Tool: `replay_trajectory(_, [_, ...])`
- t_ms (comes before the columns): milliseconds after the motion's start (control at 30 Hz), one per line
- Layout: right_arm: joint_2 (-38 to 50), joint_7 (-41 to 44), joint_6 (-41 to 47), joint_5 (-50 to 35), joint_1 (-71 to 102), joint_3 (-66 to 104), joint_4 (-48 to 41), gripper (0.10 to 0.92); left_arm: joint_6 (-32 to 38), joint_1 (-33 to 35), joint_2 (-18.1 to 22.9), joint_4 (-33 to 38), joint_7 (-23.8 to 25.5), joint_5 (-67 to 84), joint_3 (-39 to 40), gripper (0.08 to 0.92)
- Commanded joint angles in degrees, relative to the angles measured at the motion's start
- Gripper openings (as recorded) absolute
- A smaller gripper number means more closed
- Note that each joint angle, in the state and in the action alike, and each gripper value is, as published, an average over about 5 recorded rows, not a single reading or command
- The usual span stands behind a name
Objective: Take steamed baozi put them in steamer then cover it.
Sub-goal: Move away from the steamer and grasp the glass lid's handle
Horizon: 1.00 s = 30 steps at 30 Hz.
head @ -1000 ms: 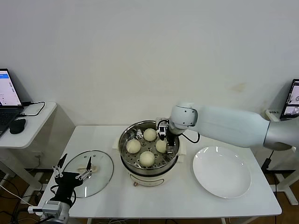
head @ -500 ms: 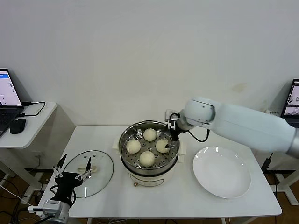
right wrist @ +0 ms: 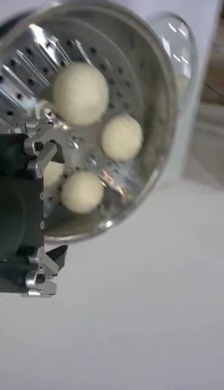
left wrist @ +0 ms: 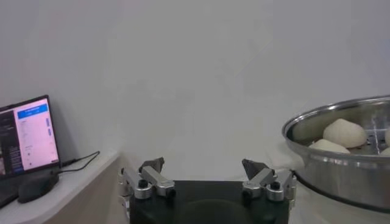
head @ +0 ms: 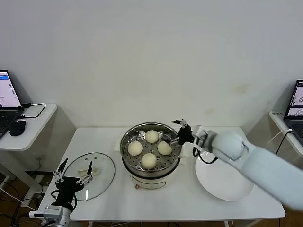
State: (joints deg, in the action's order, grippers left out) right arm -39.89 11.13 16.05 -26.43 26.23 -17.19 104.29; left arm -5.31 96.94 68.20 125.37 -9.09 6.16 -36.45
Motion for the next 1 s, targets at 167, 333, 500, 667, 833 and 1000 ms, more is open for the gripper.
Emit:
replay_trajectory(167, [-27.5,0.49,-25.99,17.81,62.16,63.01,6.64,0.823,4.62,0.18,1.44,-5.01,-5.25,-16.18,1.0,0.823])
replay_trajectory(333, [-36.73,2.01,-27.69,18.11,68.57,67.72,6.6,0.823,5.96,0.15,0.87,-10.21,-5.51,-29.43,-0.17,0.823])
replay_trajectory(500, [-39.83,0.02,-28.77,19.87,71.25,68.65,5.74,0.823,12.33,0.75,0.29,-15.83,-8.6,-55.64,-4.42,0.823])
replay_trajectory(667, [-41.06,-1.89,-30.11,21.77,72.97,69.64,6.82,0.823,15.36,3.94,-2.43,-20.72,-10.67,-70.32,-7.92,0.823])
replay_trajectory(833, [-41.88,-4.18,-29.77,21.16,72.2,70.72,6.68,0.823,15.6,2.76,-5.13,-25.72,-11.58,-73.34,-5.02,0.823])
replay_trajectory(1000, [-42.76,-4.43,-29.83,21.13,71.7,71.05,6.56,0.823,15.06,-3.49,-6.34,-31.43,-11.15,-73.45,-0.47,0.823])
